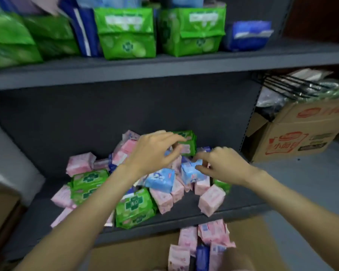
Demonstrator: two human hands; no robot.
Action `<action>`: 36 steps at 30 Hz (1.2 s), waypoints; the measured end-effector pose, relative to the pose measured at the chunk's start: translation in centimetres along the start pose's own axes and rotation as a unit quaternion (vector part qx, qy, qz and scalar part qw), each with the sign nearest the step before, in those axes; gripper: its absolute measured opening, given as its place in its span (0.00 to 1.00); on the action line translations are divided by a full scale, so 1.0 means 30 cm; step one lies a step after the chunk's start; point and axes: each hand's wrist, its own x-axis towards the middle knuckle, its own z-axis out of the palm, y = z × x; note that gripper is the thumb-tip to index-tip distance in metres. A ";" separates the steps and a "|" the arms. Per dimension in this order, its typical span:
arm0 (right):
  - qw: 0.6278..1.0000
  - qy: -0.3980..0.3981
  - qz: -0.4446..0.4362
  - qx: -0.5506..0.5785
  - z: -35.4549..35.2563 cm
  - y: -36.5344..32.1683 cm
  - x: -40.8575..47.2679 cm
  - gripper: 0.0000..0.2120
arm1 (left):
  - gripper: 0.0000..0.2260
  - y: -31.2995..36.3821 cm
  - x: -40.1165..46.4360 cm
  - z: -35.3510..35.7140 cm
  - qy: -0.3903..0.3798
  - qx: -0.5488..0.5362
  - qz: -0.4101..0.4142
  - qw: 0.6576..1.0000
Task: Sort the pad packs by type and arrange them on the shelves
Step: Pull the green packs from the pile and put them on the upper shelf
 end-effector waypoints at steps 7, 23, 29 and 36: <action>0.931 0.331 -0.146 0.057 -0.522 0.057 0.149 0.13 | 0.09 -0.083 0.300 -0.389 0.155 0.130 0.130 0.971; 0.920 0.325 0.206 0.068 -0.659 0.072 0.556 0.29 | 0.36 -0.254 0.564 -0.426 0.056 0.202 -0.287 0.935; 0.840 0.494 0.165 0.153 -0.670 0.040 0.467 0.18 | 0.21 -0.229 0.545 -0.481 0.169 0.091 -0.311 0.931; 0.871 0.466 0.122 0.095 -0.623 -0.013 0.303 0.29 | 0.41 -0.189 0.412 -0.541 0.038 0.163 -0.190 0.967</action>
